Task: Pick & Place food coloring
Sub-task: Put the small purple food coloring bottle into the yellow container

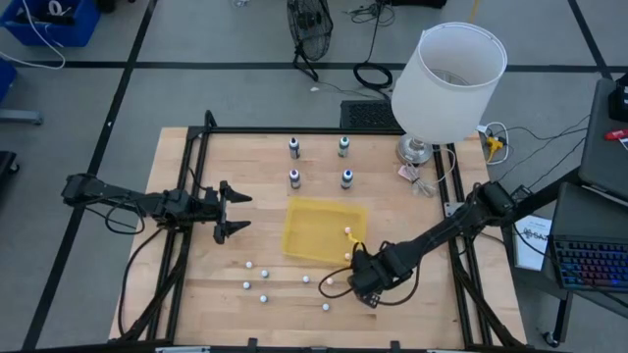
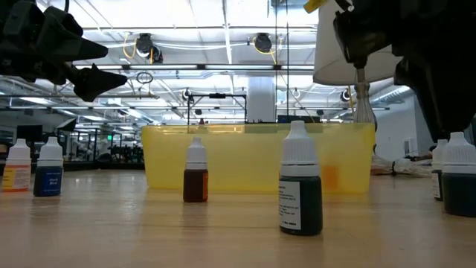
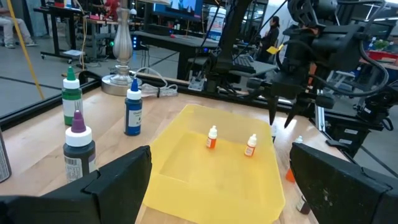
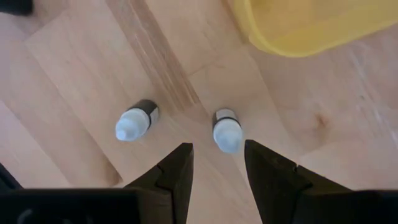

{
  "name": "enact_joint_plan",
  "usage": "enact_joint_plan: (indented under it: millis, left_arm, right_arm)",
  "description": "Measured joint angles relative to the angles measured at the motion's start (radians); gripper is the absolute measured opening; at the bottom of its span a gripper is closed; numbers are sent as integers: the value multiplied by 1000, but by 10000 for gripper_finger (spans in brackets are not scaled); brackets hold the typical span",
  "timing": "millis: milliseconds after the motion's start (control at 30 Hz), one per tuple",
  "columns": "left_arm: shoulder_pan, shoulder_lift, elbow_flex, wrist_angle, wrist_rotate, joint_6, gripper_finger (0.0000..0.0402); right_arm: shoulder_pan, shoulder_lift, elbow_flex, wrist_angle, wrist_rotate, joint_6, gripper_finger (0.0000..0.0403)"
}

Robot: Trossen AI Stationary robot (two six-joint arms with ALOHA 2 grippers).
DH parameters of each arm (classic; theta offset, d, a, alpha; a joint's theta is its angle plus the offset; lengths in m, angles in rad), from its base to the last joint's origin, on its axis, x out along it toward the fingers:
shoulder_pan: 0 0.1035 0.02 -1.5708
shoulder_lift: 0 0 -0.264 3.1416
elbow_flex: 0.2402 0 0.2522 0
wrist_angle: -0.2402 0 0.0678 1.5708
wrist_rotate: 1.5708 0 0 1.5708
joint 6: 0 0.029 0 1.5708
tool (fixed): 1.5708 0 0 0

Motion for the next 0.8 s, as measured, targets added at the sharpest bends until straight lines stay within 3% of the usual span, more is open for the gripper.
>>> enact_joint_plan:
  millis: [233, 467, 800]
  left_arm:
    - [0, 0, 0, 0, 0, 0, 379]
    - [0, 0, 0, 0, 0, 0, 379]
    - [0, 0, 0, 0, 0, 0, 379]
  right_arm:
    - [-6, 0, -51, 48, 1, -17, 130]
    - [-9, 0, -130, 205, -8, -24, 130]
    - [-20, 0, -148, 203, -25, -24, 130]
